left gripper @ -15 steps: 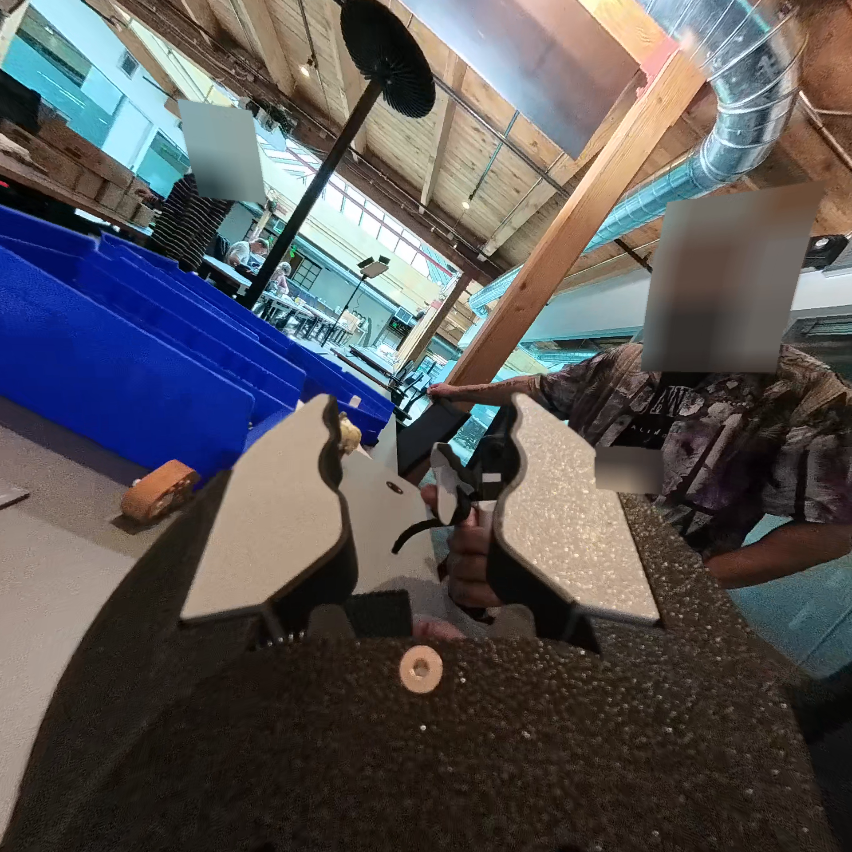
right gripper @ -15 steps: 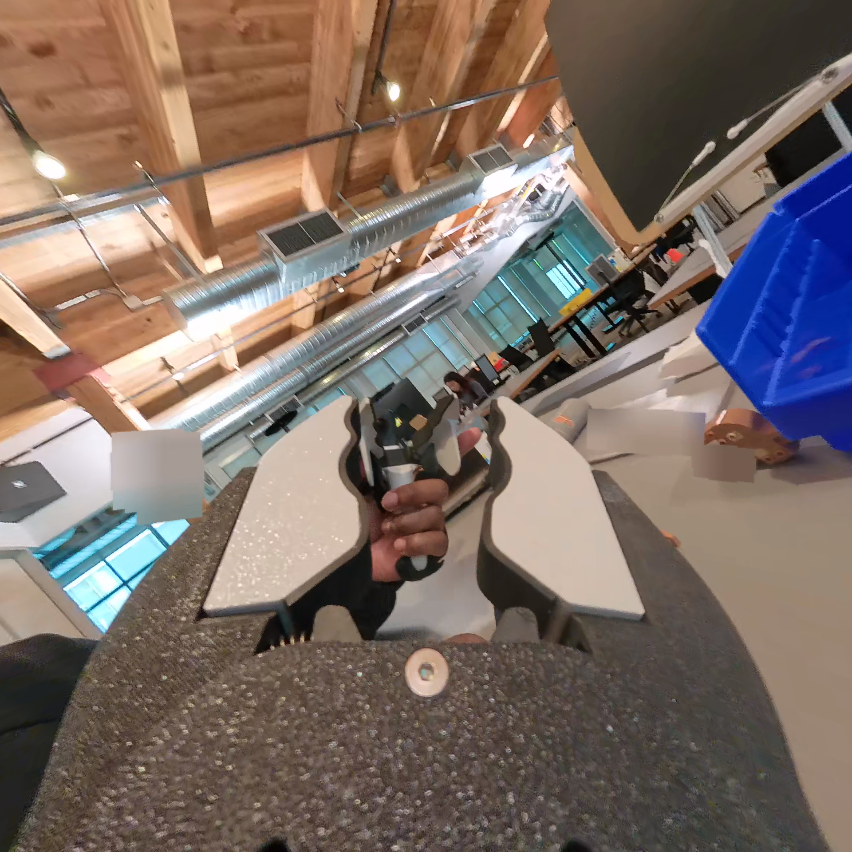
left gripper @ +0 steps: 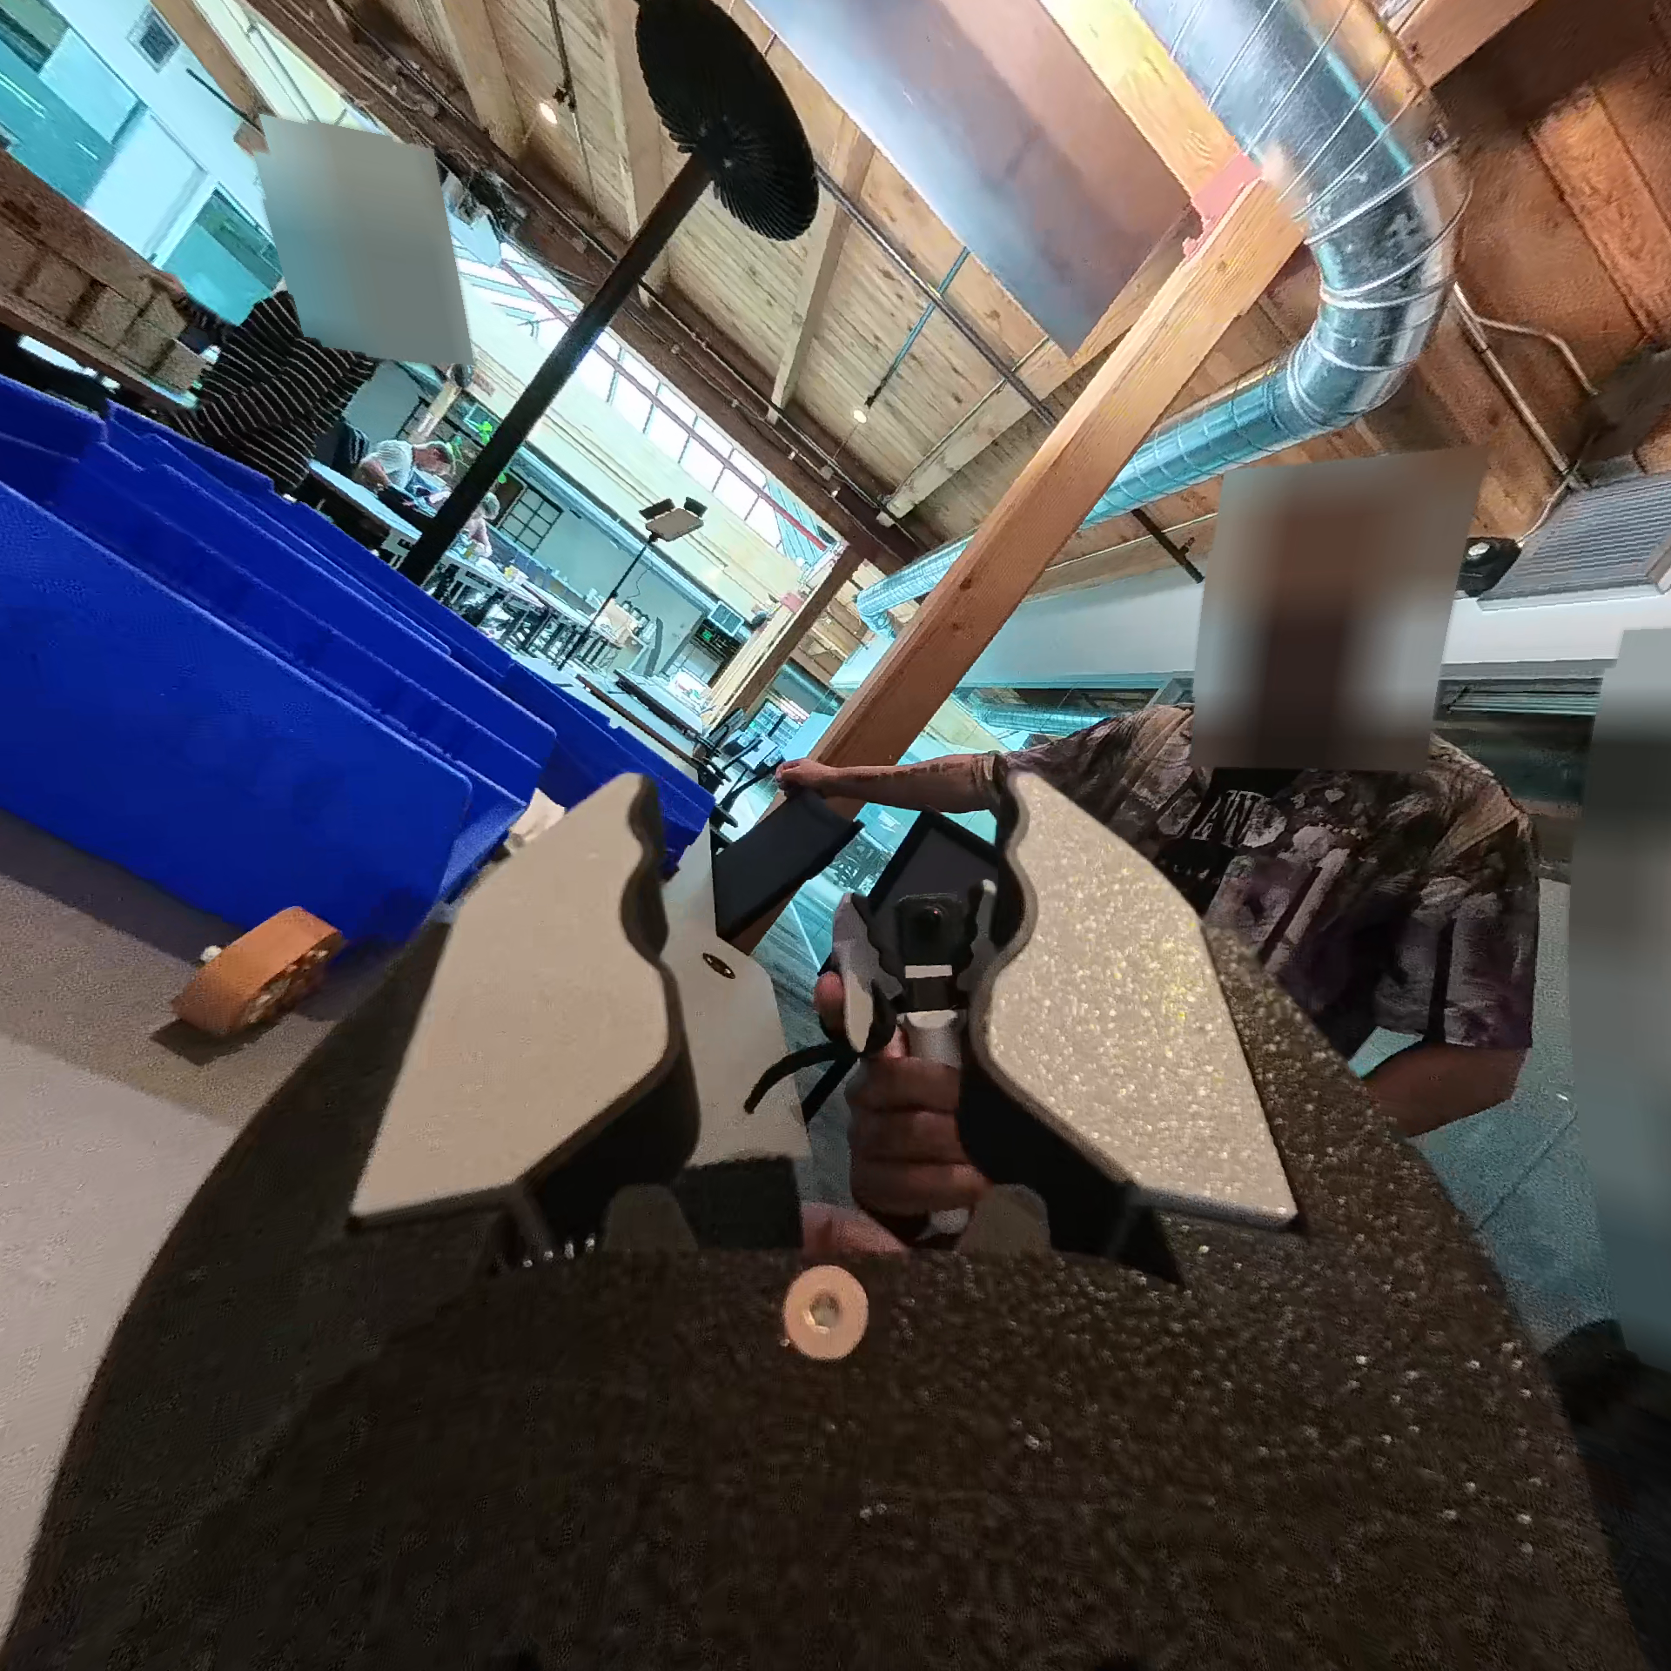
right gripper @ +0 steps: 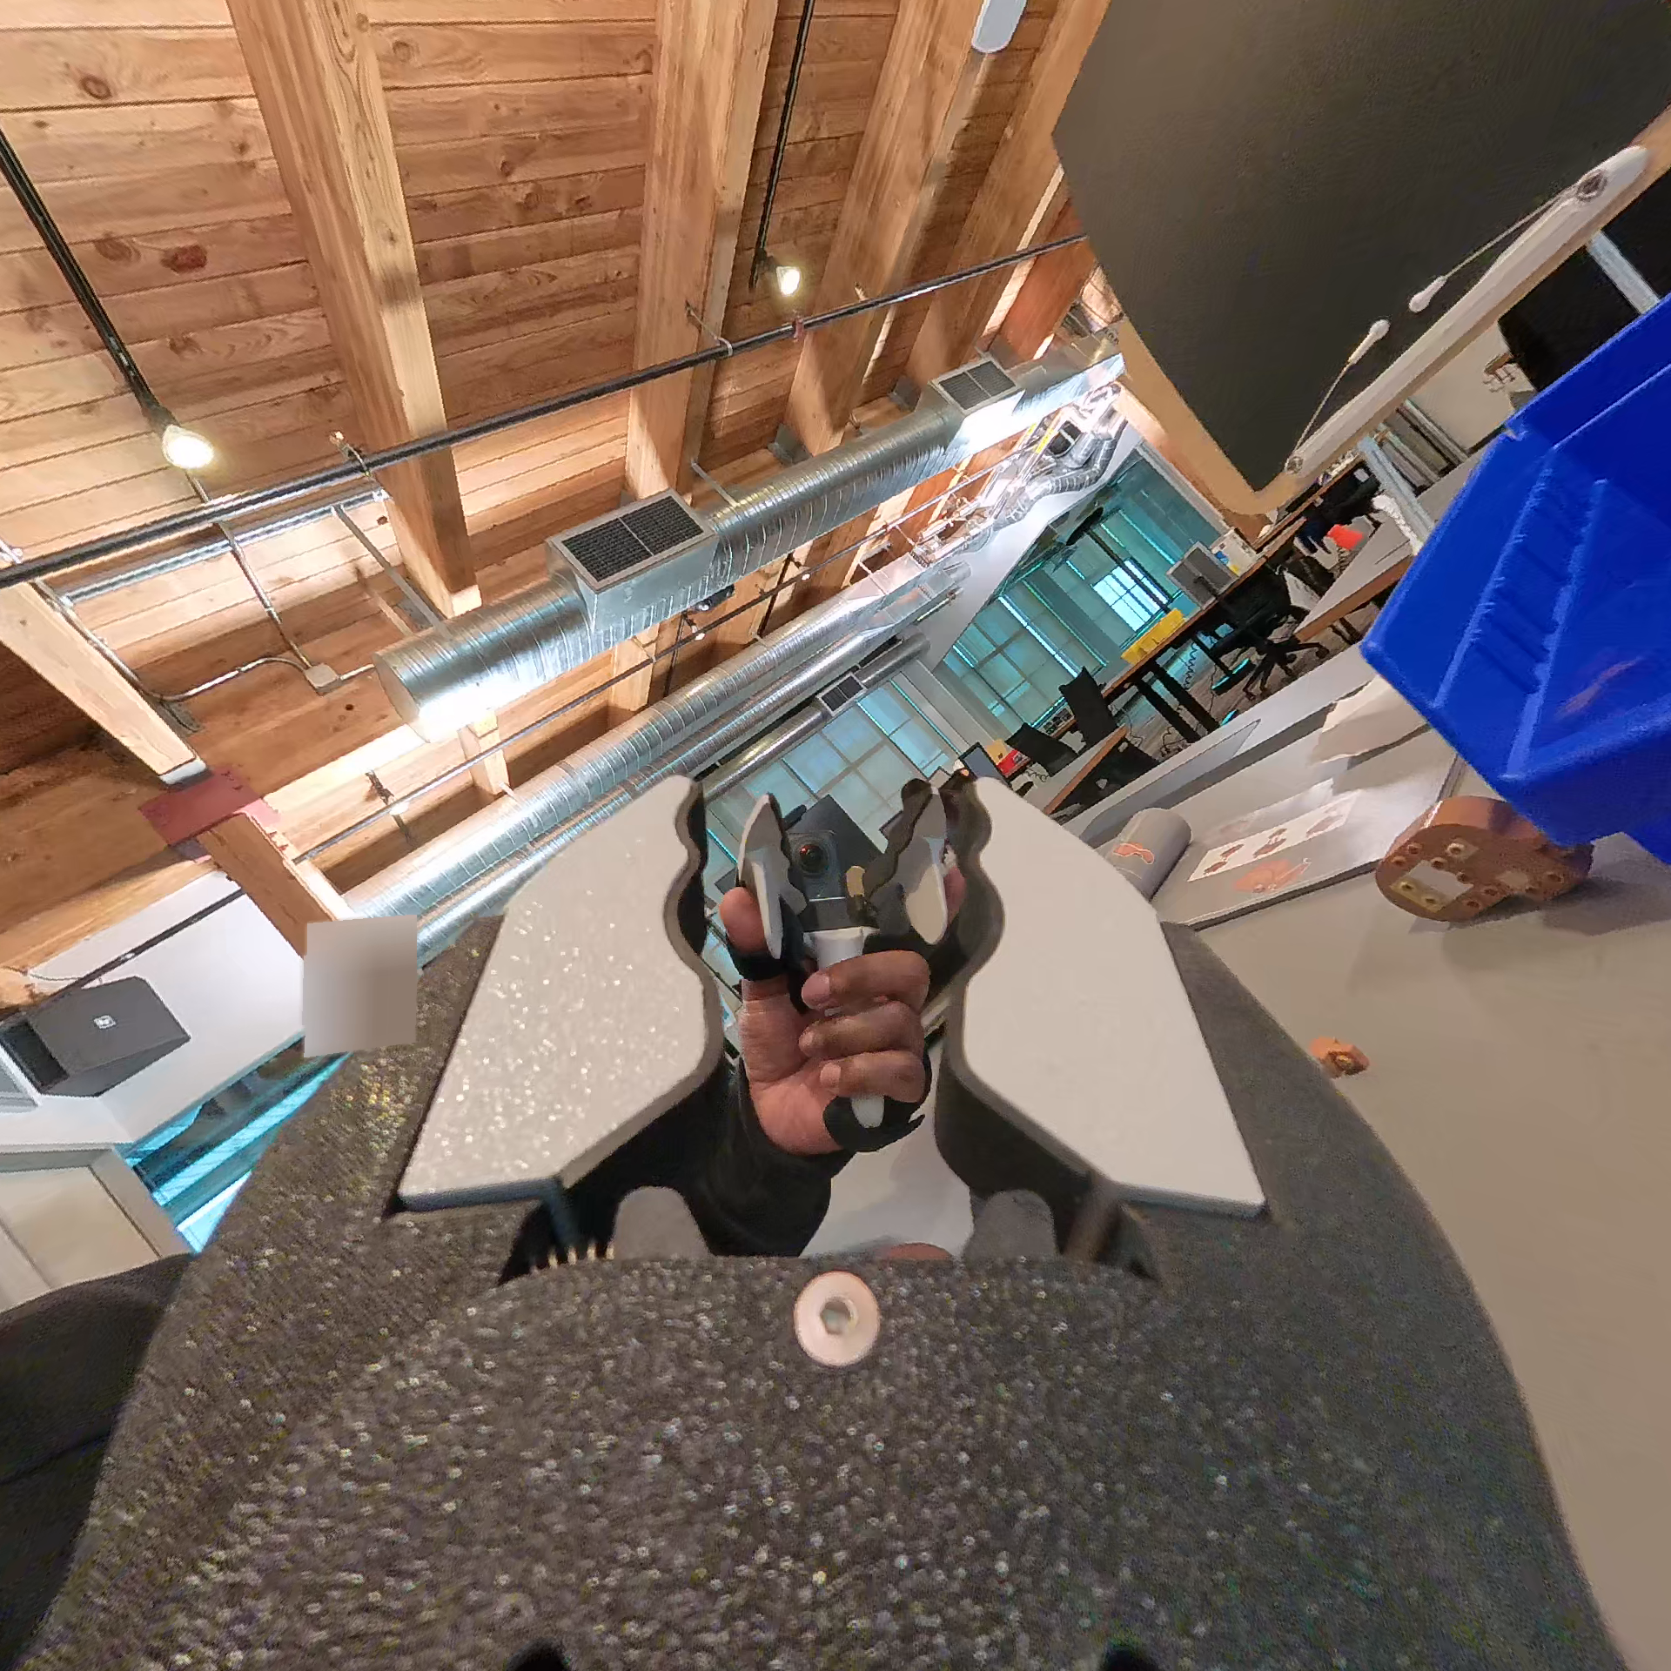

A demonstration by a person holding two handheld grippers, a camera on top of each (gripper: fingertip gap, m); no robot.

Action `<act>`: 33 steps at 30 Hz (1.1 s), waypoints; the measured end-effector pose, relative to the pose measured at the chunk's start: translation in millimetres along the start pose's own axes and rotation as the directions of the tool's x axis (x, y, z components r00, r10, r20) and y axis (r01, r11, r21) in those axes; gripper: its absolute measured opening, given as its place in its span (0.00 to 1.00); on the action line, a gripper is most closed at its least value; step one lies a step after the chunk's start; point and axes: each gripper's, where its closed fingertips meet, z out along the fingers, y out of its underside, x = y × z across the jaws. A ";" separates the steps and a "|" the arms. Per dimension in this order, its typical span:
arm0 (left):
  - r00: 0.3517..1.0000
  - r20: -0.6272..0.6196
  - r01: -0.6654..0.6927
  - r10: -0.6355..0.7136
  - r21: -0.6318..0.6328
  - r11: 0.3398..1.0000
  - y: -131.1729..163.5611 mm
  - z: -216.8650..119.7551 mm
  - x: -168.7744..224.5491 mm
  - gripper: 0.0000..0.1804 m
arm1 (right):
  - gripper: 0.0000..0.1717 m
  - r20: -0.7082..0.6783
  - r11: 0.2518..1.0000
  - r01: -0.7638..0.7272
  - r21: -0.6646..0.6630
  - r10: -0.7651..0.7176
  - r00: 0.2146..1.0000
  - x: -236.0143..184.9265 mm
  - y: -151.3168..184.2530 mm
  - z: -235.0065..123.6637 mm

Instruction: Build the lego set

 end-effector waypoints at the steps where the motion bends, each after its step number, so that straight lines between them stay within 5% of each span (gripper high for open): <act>1: 1.000 0.000 0.004 -0.004 -0.007 1.000 1.7 0.4 -0.8 0.39 | 0.31 -0.002 1.000 0.006 -0.004 -0.006 1.000 -0.1 0.8 0.5; 8: 0.998 0.030 -0.045 0.047 -0.061 0.997 14.2 3.2 -6.6 0.38 | 0.30 -0.010 0.999 0.013 -0.041 -0.014 1.000 6.7 8.5 4.9; 13: 0.965 0.094 -0.225 0.244 -0.173 0.959 27.3 3.9 -17.4 0.38 | 0.29 -0.044 0.990 0.086 -0.112 -0.092 0.995 16.8 16.2 10.1; 22: 0.720 0.203 -0.534 0.663 -0.448 0.717 45.2 -5.8 -55.3 0.26 | 0.22 -0.171 0.913 0.283 -0.293 -0.341 0.924 56.7 23.8 16.5; 29: 0.613 0.233 -0.550 0.755 -0.560 0.620 48.5 -16.4 -74.7 0.14 | 0.01 -0.195 0.865 0.288 -0.411 -0.392 0.899 84.8 34.8 28.7; 33: 0.579 0.237 -0.544 0.780 -0.601 0.586 49.7 -22.8 -82.0 0.07 | 0.00 -0.161 0.819 0.327 -0.472 -0.445 0.881 93.5 47.1 37.7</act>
